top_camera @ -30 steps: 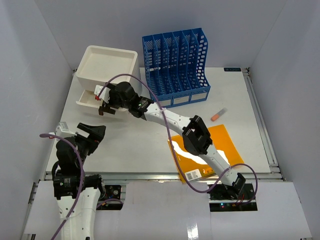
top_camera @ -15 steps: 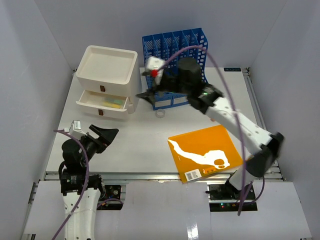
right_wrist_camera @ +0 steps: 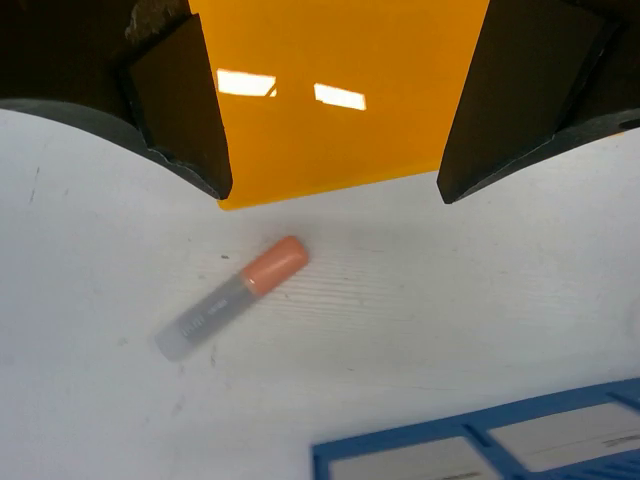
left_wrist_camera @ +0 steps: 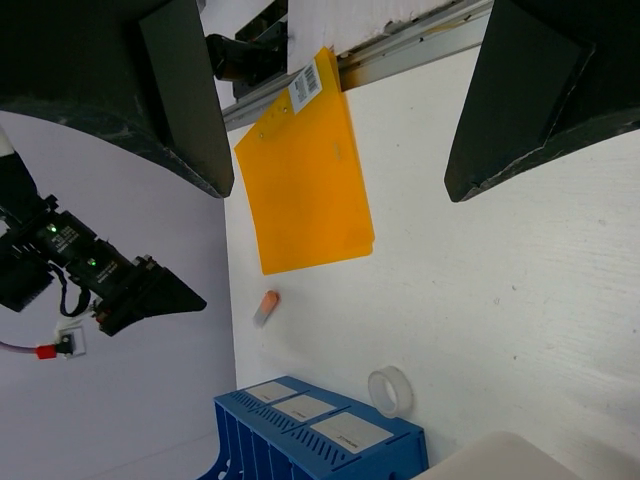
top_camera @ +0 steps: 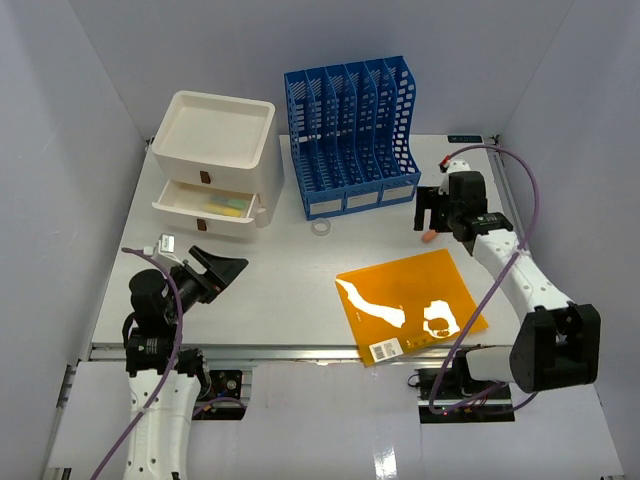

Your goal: Organize the desk

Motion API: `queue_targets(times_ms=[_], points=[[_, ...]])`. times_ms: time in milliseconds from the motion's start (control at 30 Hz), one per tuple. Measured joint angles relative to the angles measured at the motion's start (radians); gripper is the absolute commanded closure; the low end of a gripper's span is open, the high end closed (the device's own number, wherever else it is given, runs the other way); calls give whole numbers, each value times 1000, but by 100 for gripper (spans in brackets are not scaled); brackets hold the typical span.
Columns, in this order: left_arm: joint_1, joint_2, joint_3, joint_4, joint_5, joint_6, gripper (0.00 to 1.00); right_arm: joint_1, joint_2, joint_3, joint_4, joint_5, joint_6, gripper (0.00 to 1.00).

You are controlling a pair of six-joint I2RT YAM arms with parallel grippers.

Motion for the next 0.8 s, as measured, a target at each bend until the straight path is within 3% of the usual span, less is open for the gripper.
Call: queue_targets(times_ms=[233,500,800], points=[[0,-25,0,-3,24,15,2,-170,220,34,-16,38,158,5],[0,-33,0,-15,33,21,2,-183,453,174,-28,14,232,0],[0,-71,-1,-40,48,25,2,-200,575,256,-23,-12,294,14]])
